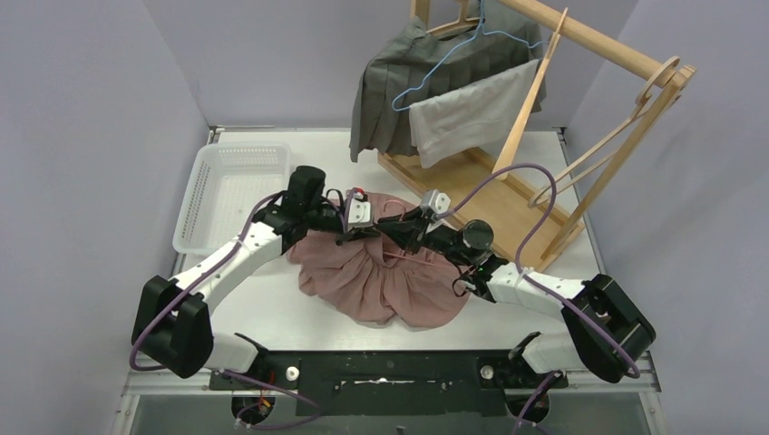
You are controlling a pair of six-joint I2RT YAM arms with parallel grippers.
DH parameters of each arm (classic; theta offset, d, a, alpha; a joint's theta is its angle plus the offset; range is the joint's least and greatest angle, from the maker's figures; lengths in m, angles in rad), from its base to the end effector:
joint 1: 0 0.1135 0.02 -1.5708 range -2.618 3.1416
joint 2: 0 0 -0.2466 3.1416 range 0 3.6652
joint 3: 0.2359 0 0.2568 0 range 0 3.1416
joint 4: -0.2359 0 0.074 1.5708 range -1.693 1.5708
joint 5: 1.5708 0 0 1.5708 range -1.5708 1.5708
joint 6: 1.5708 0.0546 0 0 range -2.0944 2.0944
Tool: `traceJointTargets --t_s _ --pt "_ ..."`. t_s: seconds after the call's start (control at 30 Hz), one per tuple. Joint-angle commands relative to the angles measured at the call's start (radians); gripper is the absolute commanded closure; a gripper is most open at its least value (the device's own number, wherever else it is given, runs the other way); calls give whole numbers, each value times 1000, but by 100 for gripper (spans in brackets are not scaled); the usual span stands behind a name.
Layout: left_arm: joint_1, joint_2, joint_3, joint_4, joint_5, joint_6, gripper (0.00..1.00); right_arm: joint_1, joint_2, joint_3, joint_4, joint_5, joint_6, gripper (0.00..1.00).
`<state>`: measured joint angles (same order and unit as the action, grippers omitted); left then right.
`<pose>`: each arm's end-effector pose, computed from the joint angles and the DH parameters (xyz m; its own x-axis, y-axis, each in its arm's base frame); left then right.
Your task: Place the skirt on the hanger
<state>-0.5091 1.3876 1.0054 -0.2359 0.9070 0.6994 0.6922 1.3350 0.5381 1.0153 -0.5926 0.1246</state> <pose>0.2557 -0.1920 0.2562 0.1670 0.3610 -0.9175 0.9845 -0.0096 0.1754 0.2086 0.2126 0.2425 0.0475 0.1733 -0.9837 -0.9625 0.2712 0.0013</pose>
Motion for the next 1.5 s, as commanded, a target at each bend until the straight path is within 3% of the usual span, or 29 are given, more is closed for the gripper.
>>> traceJointTargets --t_s 0.0,0.07,0.13,0.27,0.43,0.53,0.63,0.73,0.93,1.07,1.23,1.47 --pt "-9 -38 -17 8 -36 4 100 -3 -65 62 58 71 36 77" --pt "6 -81 -53 69 -110 -66 100 -5 -113 75 -91 117 29 52" --pt "22 -147 -99 161 -181 -168 100 -2 -169 90 -259 189 3 41" --pt "48 -282 -175 271 -348 -352 100 4 -285 120 -562 329 -4 39" --pt "77 -414 -138 192 -459 -438 100 11 -351 200 -888 464 151 39" --pt "96 -469 -87 126 -456 -427 100 15 -347 233 -985 504 286 39" --pt "109 -500 -32 74 -455 -413 100 42 -317 233 -989 518 375 39" --pt "116 -508 26 9 -442 -382 100 99 -279 248 -993 636 486 34" --pt "119 -544 60 -50 -405 -336 100 123 -167 316 -951 704 702 25" --pt "121 -575 48 -57 -389 -320 100 133 -98 369 -955 766 731 25" --pt "121 -594 42 -48 -393 -331 100 137 -23 395 -977 809 737 35" --pt "121 -596 45 -50 -425 -337 100 179 66 396 -936 707 642 39"
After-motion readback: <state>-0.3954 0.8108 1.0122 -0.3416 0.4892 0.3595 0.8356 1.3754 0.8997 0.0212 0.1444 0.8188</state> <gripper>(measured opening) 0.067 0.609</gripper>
